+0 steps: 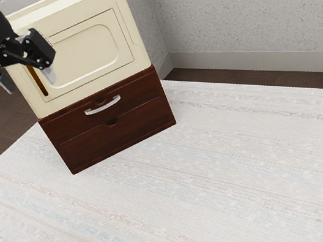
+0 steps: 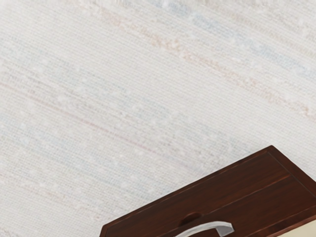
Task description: Pull the drawer handle with one arm to open the drawer
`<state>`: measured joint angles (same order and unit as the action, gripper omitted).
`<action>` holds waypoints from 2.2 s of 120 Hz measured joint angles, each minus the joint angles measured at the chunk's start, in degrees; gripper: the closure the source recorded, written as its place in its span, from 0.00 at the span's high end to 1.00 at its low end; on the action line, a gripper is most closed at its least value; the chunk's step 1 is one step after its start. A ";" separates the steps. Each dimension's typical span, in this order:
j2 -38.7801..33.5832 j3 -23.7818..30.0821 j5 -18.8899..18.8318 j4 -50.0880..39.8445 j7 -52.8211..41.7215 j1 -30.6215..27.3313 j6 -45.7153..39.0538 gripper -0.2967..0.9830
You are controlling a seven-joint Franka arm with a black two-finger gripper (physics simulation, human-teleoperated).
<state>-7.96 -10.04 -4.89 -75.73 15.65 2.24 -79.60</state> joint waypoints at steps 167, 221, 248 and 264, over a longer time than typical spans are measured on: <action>-23.48 -7.84 -14.50 -46.80 -41.13 18.91 -35.84 0.77; -20.79 -33.87 -25.10 -40.59 -48.36 41.61 -36.78 0.77; -19.94 -44.57 -28.44 -36.62 -50.38 50.90 -37.13 0.77; -19.74 -52.78 -30.30 -33.30 -51.32 59.42 -37.25 0.77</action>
<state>-27.70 -62.82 -35.19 -109.03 -35.67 61.66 -116.85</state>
